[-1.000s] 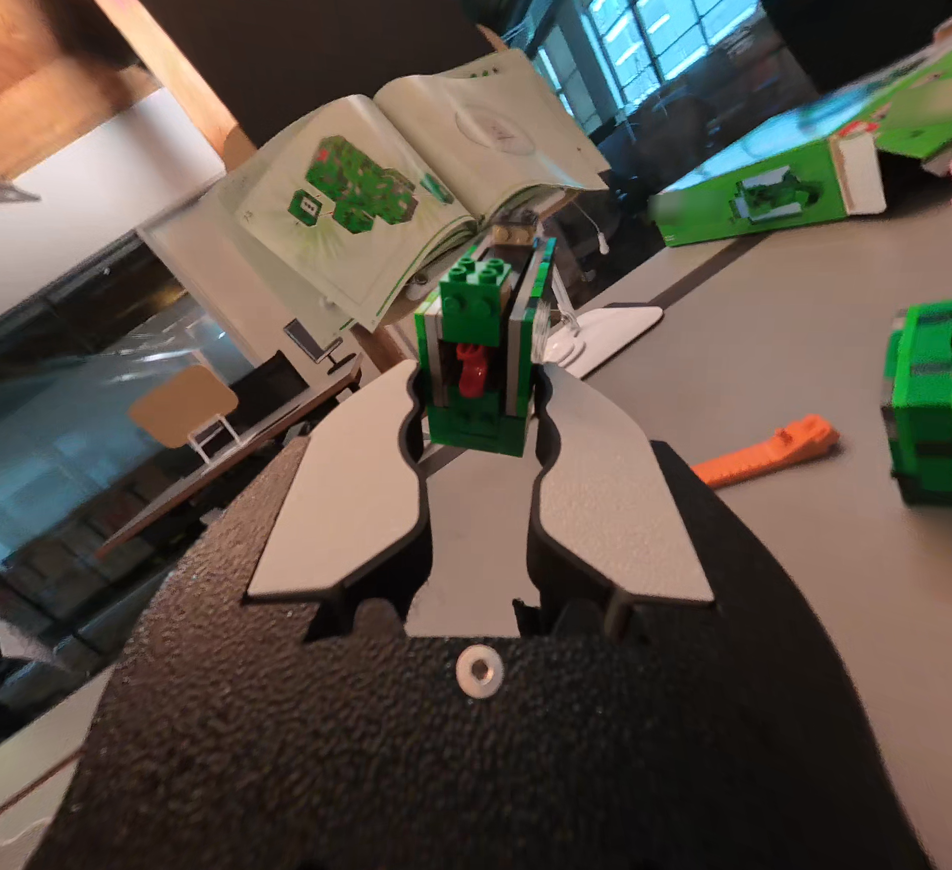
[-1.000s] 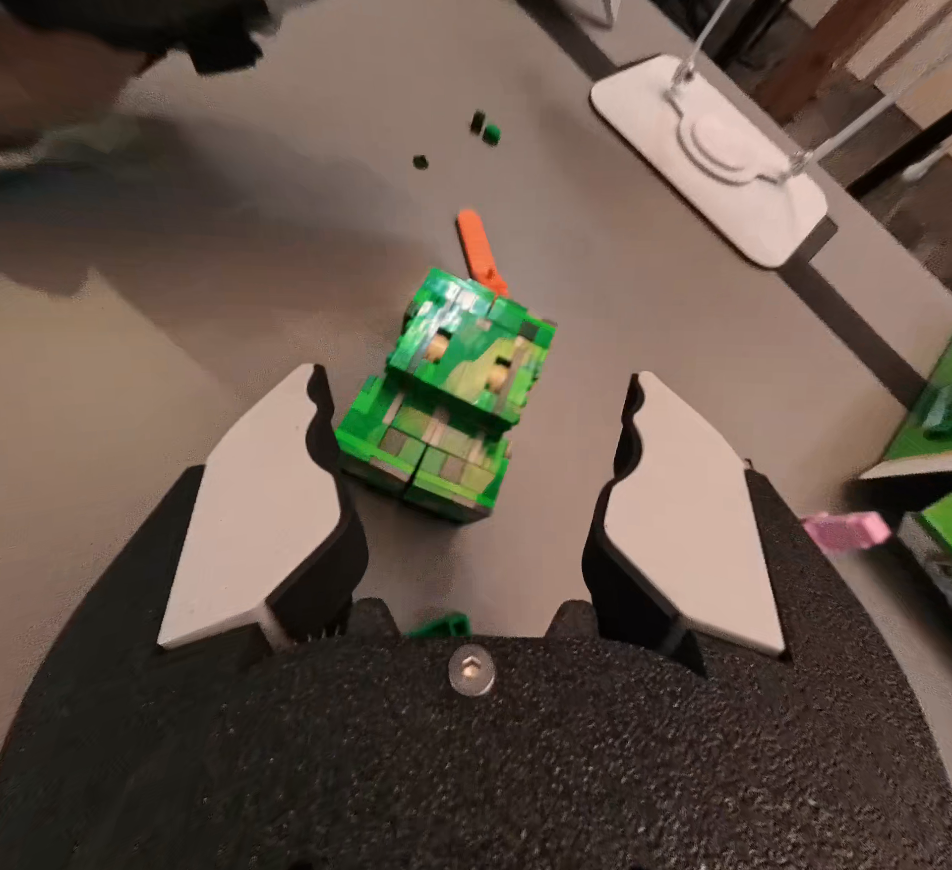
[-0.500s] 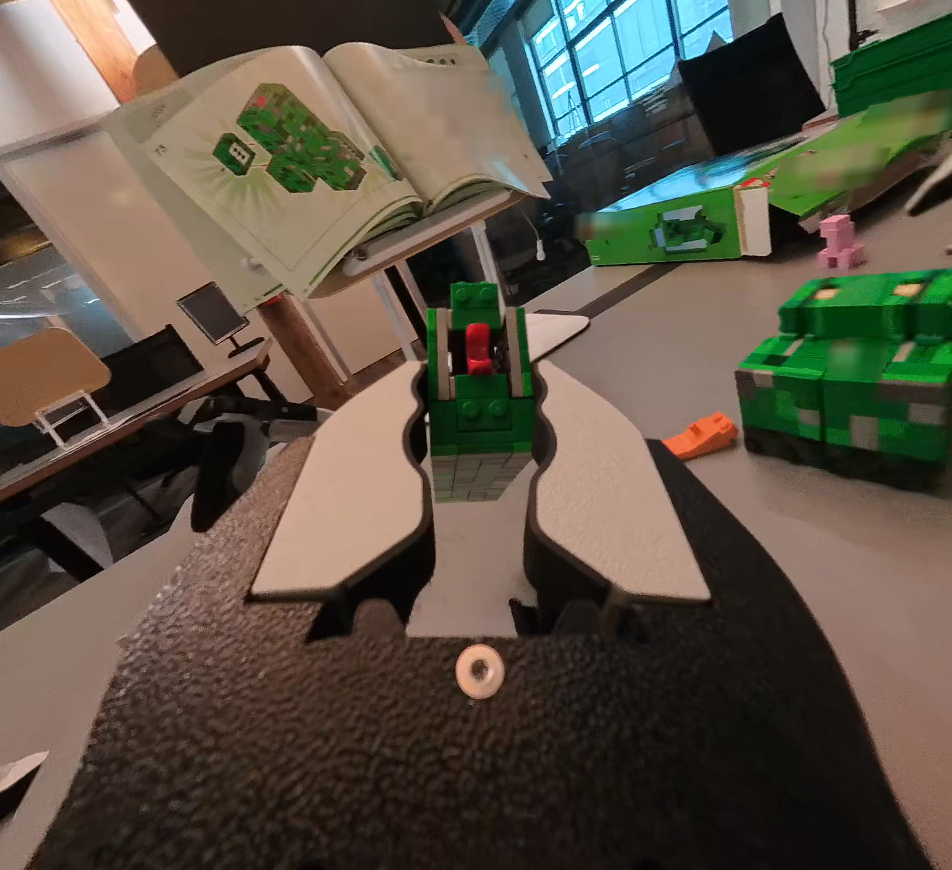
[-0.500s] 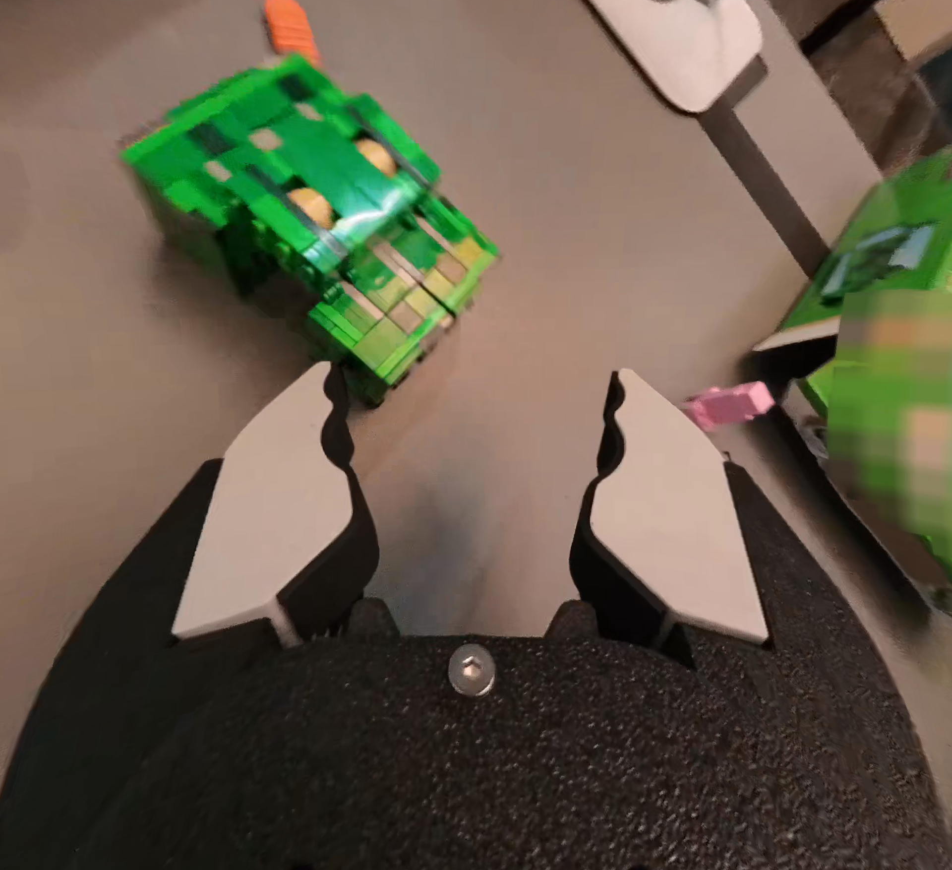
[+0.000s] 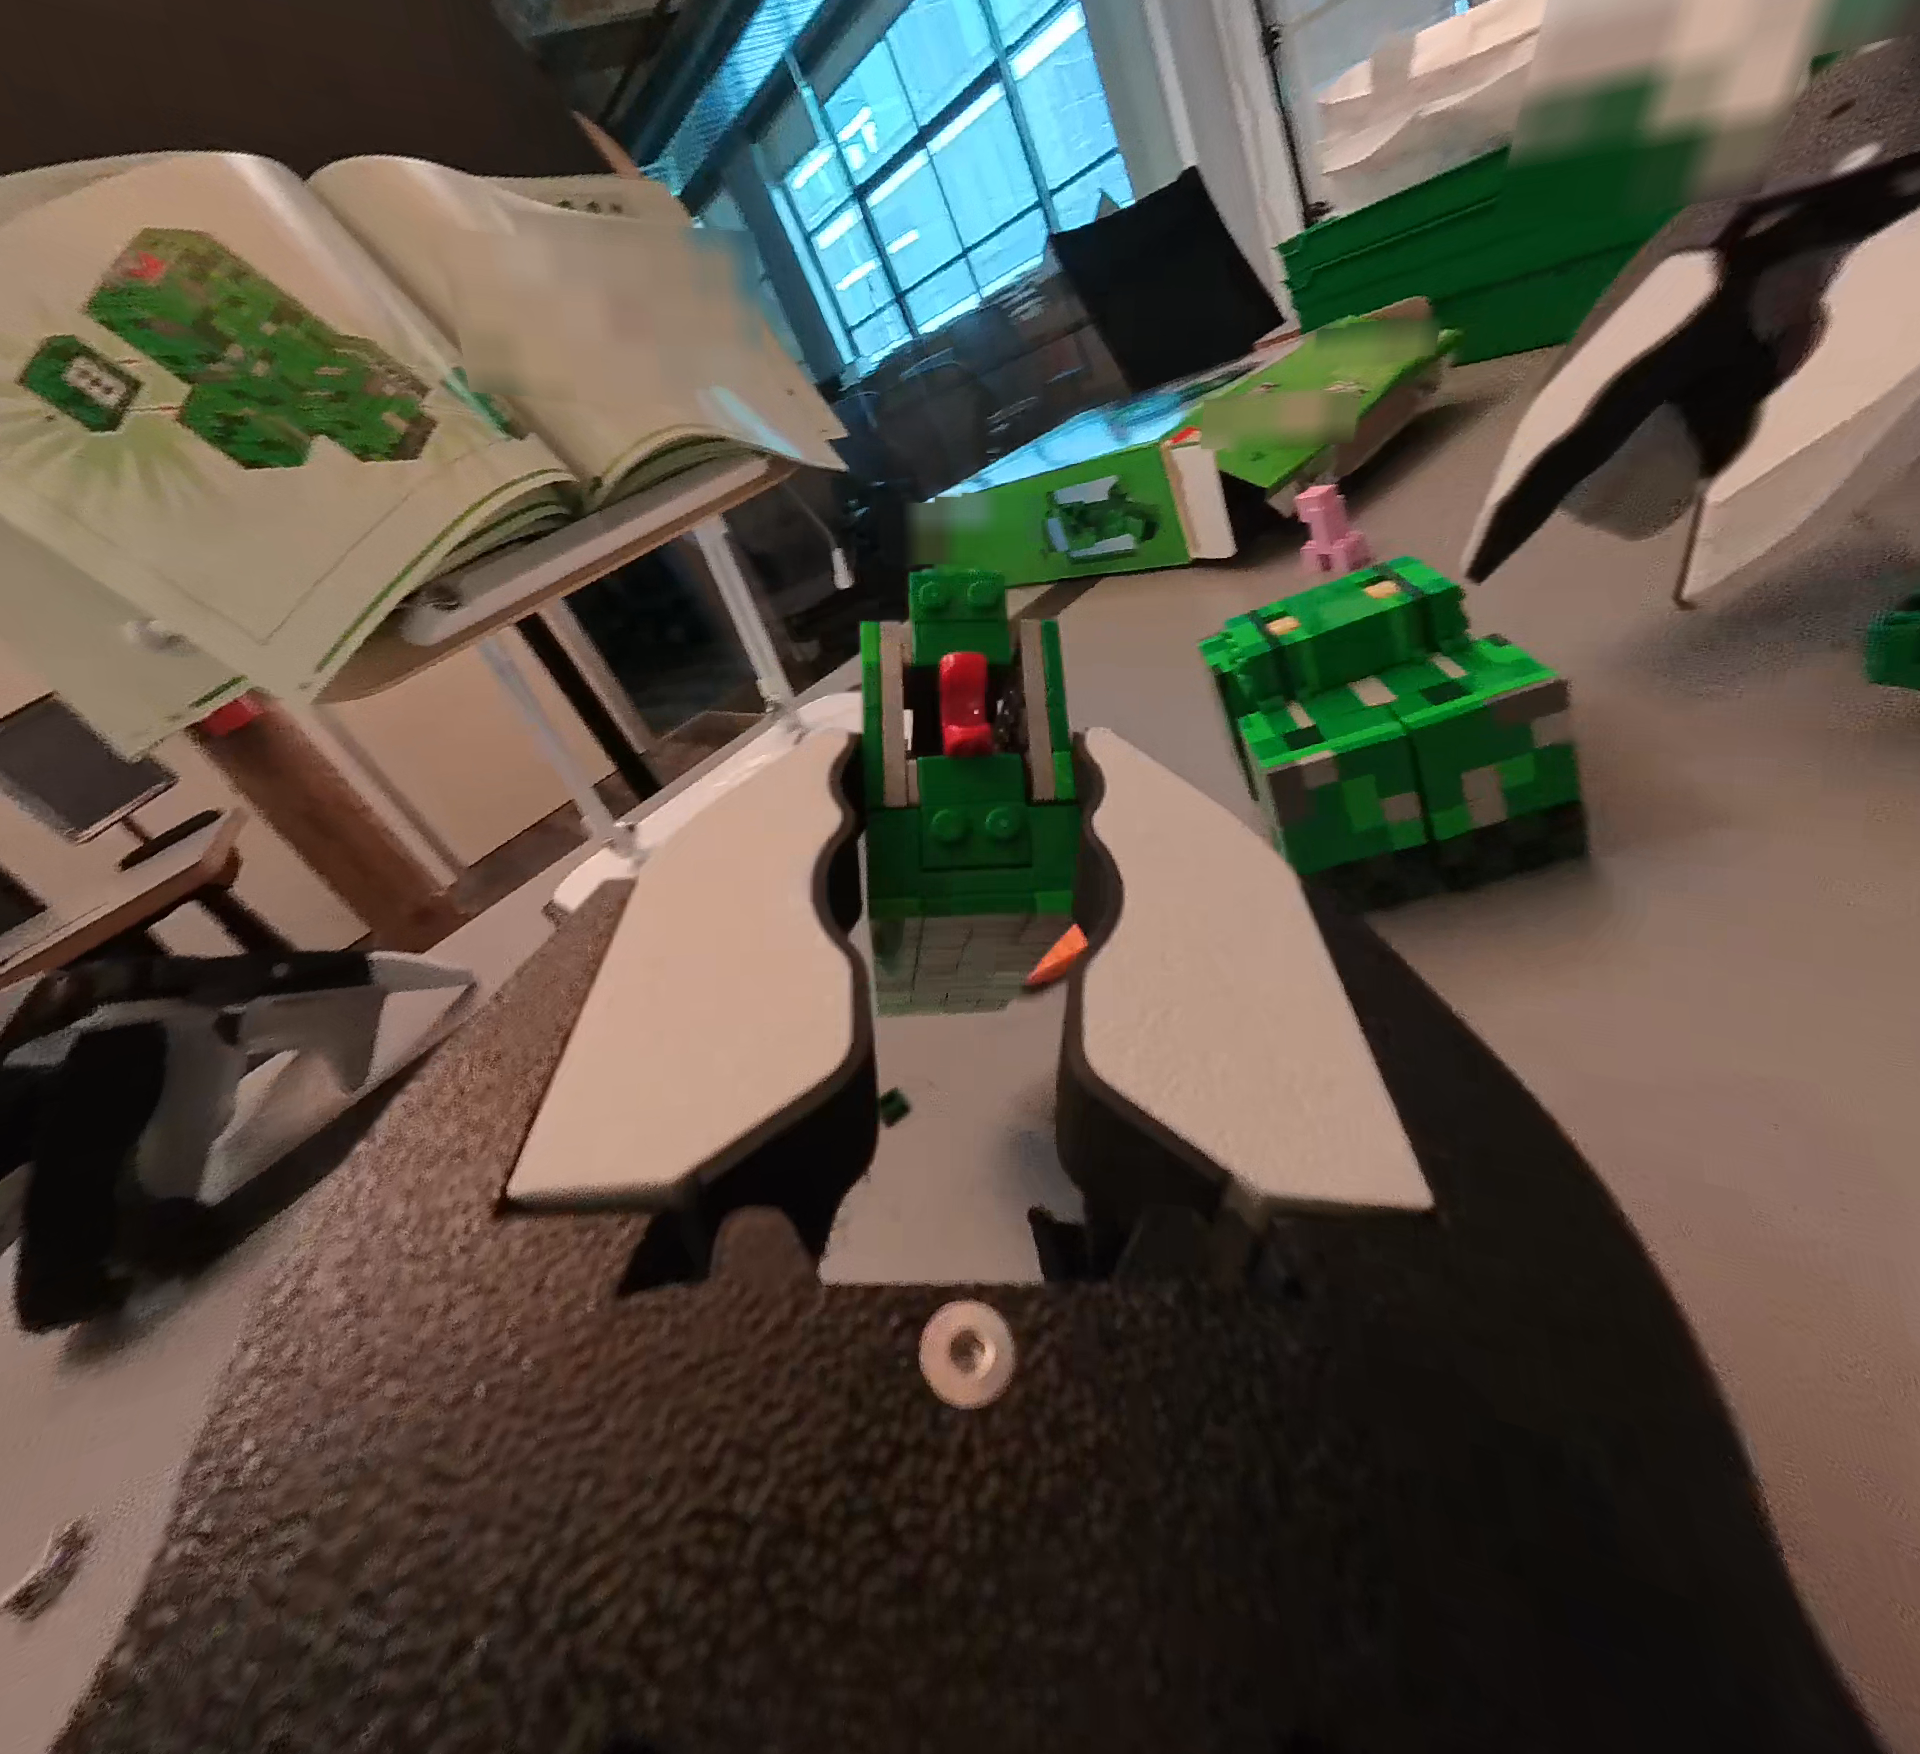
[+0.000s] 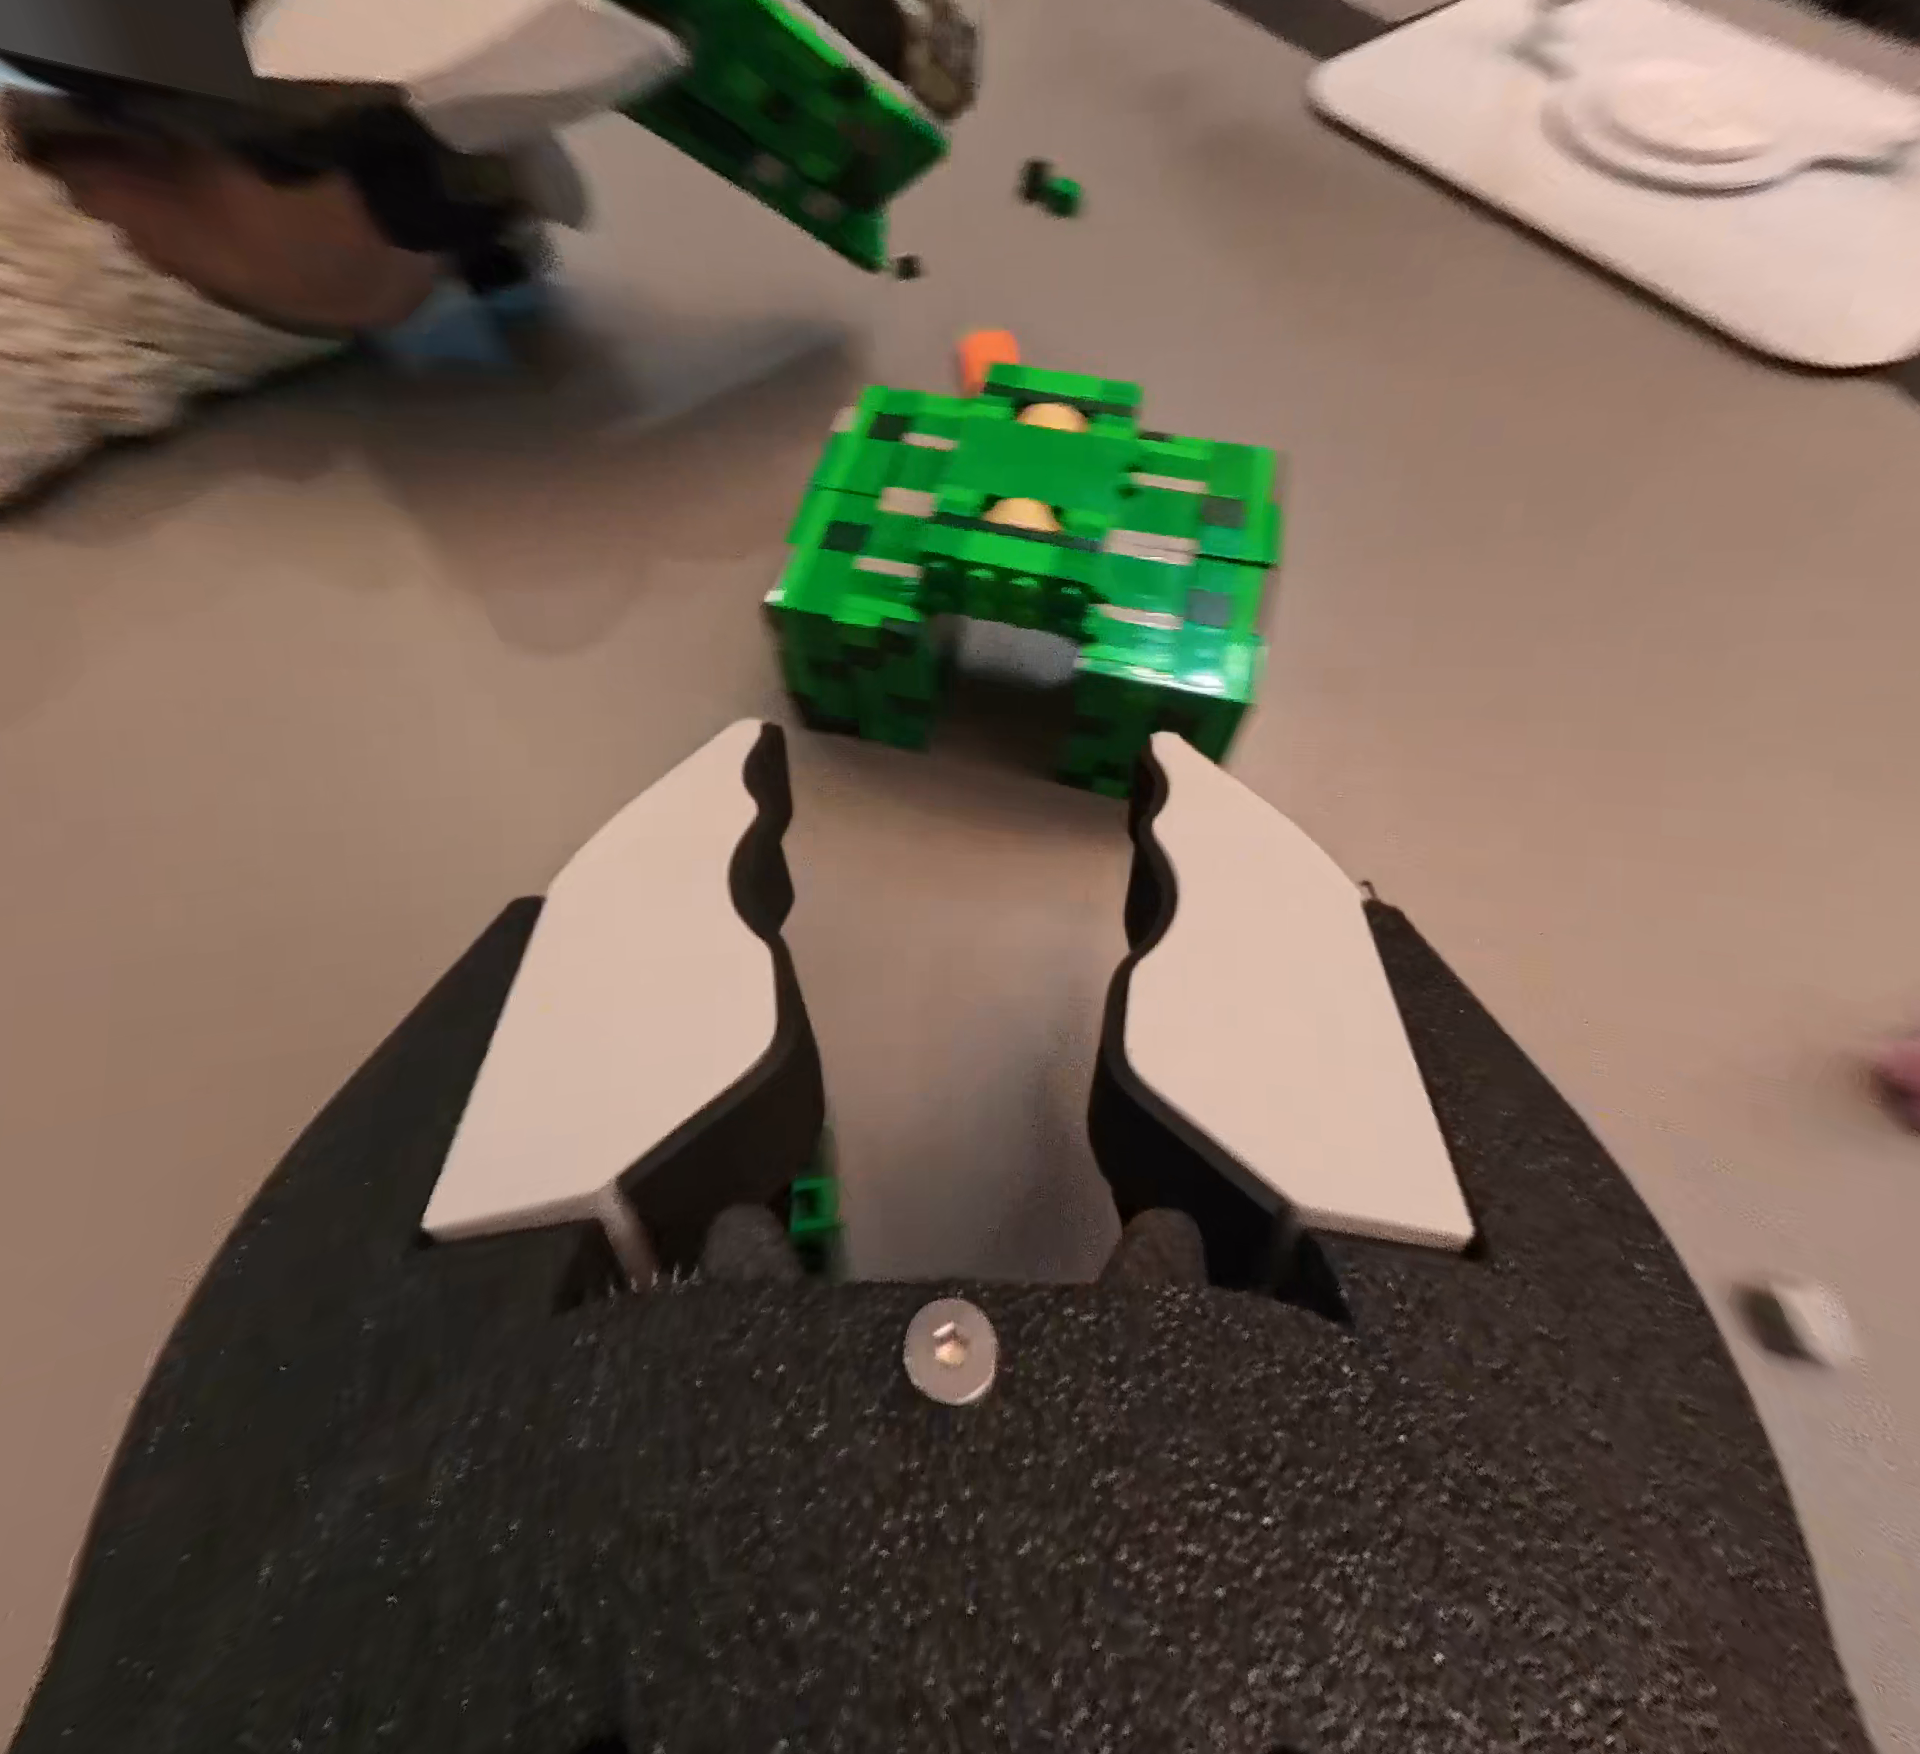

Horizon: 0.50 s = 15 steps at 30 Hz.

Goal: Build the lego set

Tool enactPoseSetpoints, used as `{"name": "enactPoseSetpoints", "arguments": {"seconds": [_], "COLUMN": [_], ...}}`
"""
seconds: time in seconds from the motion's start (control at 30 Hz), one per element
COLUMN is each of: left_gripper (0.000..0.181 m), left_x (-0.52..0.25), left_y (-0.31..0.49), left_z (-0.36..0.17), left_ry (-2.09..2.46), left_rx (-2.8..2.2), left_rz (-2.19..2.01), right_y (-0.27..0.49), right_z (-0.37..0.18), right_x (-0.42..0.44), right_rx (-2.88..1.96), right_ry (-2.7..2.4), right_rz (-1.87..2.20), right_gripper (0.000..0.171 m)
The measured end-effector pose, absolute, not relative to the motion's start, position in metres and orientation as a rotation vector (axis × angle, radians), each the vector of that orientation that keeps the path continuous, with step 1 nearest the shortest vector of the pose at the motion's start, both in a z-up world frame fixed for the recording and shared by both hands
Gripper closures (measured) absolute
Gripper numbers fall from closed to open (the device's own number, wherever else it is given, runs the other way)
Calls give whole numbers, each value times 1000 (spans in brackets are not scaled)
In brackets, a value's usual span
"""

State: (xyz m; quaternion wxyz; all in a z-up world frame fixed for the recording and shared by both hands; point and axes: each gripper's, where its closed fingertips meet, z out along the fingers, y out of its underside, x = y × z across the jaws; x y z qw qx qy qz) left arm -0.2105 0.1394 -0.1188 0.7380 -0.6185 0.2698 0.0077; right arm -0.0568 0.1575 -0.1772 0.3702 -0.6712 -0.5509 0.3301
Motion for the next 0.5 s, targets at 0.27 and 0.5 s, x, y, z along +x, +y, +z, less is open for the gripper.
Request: {"name": "enactPoseSetpoints", "arguments": {"seconds": [0.27,0.5], "left_gripper": [145,145], "left_x": [-190,-184], "left_y": [132,122], "left_z": [-125,-119], "left_ry": [689,692], "left_rx": [-1363,-1366], "left_rz": [-130,-364], "right_y": [142,140], "right_z": [-193,-206], "right_x": [-67,-76], "right_rx": [-1737,-1788], "right_ry": [-1526,-1559], "right_rz": [737,632], "right_gripper": [101,98]}}
